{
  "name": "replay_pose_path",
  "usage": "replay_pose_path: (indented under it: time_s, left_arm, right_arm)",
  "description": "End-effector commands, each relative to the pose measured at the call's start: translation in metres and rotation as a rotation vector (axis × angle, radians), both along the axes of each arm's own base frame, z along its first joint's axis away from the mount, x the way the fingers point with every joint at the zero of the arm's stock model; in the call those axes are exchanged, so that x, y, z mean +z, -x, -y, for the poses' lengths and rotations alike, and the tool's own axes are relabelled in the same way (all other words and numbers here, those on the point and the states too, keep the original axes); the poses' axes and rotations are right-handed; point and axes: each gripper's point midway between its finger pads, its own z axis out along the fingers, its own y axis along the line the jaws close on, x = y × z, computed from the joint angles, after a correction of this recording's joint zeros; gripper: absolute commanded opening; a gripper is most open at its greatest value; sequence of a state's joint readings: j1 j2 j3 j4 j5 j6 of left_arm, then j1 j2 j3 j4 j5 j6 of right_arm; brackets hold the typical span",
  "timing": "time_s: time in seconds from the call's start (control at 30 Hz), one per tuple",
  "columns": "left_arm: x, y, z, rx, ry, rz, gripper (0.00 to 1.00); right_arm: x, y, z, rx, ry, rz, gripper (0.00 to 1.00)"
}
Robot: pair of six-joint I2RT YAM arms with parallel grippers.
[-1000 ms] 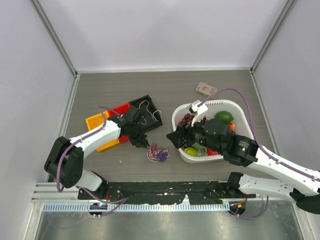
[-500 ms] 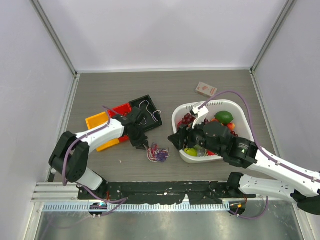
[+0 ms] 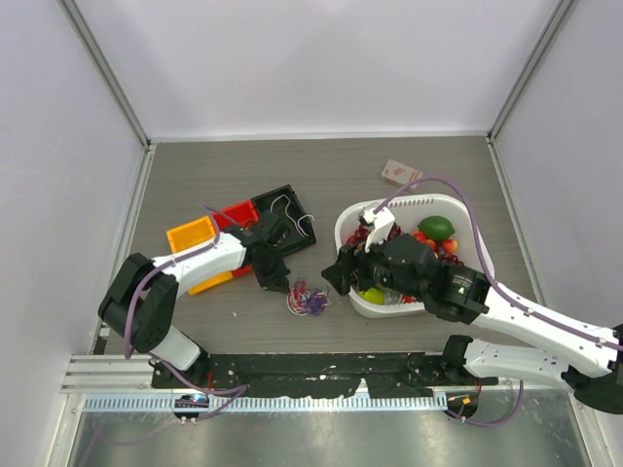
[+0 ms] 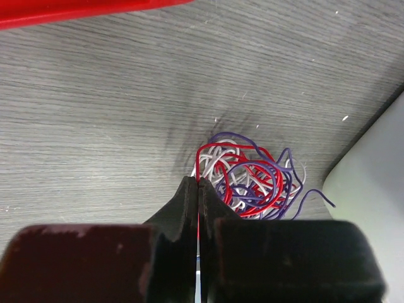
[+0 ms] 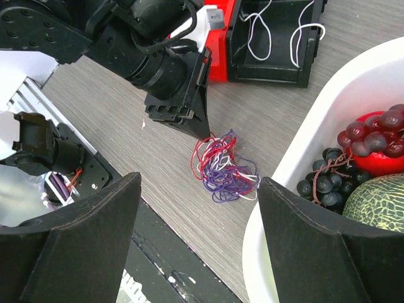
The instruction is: Untangle the cables
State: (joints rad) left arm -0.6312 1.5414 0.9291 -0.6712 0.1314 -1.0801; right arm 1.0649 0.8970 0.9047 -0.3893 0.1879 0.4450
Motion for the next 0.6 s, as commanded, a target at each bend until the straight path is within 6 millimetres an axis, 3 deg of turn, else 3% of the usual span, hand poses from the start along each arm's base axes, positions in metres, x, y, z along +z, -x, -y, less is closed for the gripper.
replay_pose_path:
  time_s: [0.0,0.17,0.33,0.57]
  left_arm:
    - [0.004,-0.003,0.002,-0.028,0.012,0.049,0.0]
    - [0.036,-0.002,0.003,-0.015,0.049,0.111,0.0]
    - [0.084,0.007,0.005,0.019,0.164,0.176,0.0]
    - [0.155,0.016,0.001,0.101,0.315,0.291,0.0]
  right_arm:
    - [0.013,-0.002,-0.013,0.028,-0.039,0.011,0.8]
    - [-0.004,0.003,-0.023,0.076,-0.017,-0.028,0.8]
    - [-0.025,0.006,-0.038,0.138,0.037,-0.065,0.84]
    - [-0.031,0.004,-0.057,0.179,0.023,-0.037,0.87]
